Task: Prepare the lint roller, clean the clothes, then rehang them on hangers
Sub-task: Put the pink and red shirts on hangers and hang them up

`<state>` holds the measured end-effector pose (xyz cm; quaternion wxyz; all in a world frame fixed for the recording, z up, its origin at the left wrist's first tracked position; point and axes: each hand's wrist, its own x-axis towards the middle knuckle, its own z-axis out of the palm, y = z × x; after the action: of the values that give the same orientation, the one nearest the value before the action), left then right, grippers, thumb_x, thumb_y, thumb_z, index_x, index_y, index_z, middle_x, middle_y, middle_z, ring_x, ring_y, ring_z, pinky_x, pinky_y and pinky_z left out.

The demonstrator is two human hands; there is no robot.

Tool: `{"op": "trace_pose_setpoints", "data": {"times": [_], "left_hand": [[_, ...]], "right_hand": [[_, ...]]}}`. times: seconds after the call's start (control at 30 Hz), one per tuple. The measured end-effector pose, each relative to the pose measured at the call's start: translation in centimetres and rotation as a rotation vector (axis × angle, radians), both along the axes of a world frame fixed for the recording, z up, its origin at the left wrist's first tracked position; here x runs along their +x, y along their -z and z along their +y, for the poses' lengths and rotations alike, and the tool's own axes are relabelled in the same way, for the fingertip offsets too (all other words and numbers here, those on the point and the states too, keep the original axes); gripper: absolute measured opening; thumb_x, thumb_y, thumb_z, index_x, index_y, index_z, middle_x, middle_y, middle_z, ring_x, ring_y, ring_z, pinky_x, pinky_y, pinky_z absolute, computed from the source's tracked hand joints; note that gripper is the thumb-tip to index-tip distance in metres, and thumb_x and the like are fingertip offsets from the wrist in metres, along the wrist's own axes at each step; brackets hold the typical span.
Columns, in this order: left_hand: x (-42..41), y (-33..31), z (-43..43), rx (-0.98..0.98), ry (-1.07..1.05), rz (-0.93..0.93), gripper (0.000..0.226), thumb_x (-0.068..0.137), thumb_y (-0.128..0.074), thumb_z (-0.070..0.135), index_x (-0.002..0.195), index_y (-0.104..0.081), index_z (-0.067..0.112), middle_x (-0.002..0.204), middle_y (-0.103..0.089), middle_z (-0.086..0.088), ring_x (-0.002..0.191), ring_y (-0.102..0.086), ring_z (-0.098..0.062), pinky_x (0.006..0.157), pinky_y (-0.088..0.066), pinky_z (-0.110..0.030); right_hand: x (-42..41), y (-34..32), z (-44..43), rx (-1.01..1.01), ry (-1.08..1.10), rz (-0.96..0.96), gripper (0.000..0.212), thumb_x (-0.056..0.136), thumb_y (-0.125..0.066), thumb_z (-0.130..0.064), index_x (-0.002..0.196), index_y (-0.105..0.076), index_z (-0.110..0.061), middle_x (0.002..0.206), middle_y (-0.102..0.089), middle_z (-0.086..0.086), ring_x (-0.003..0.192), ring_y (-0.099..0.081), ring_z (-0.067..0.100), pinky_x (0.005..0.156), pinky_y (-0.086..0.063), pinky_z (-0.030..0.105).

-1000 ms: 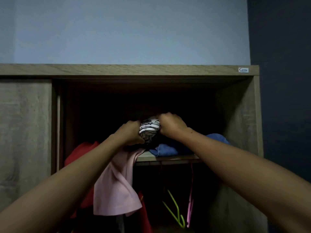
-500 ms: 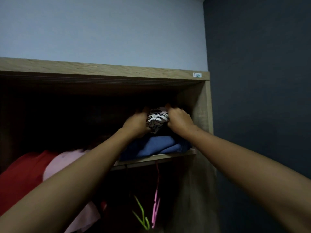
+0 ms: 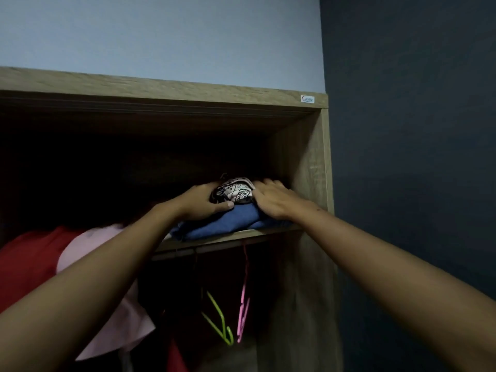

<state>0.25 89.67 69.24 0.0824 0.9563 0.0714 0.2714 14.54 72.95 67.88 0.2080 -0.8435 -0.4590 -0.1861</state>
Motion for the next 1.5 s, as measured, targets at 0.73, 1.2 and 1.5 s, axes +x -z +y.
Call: {"op": "trace_pose_setpoints", "data": {"times": [0.73,1.2,1.5], "left_hand": [[-10.9,3.3,10.2,-0.149,-0.849,0.008,0.063,0.09,-0.055,0.053,0.135,-0.055,0.009,0.14,-0.054,-0.021,0.125,-0.055,-0.042,0.104,-0.046,-0.05],[-15.2,6.1,7.5,0.241,-0.248,-0.502,0.022,0.096,-0.058,0.019,0.084,-0.04,0.022,0.08,-0.046,0.002,0.076,-0.055,-0.03,0.067,-0.031,-0.031],[-16.5,7.8,7.3,0.425,-0.064,-0.264,0.036,0.099,-0.048,0.044,0.115,-0.061,0.014,0.111,-0.063,-0.004,0.098,-0.058,-0.022,0.086,-0.047,-0.037]], "right_hand": [[-10.9,2.8,11.1,0.204,-0.254,-0.196,0.03,0.091,-0.053,-0.037,0.113,-0.059,-0.017,0.117,-0.058,0.01,0.112,-0.053,0.032,0.093,-0.045,0.043],[-11.7,2.4,13.2,0.384,-0.283,0.09,0.049,0.098,-0.039,-0.057,0.097,-0.059,-0.013,0.109,-0.068,0.02,0.101,-0.064,0.04,0.08,-0.051,0.041],[-13.3,1.2,13.5,0.144,-0.22,0.306,0.103,0.058,-0.044,-0.095,0.112,-0.069,-0.011,0.114,-0.067,0.012,0.104,-0.066,0.034,0.089,-0.056,0.041]]}}
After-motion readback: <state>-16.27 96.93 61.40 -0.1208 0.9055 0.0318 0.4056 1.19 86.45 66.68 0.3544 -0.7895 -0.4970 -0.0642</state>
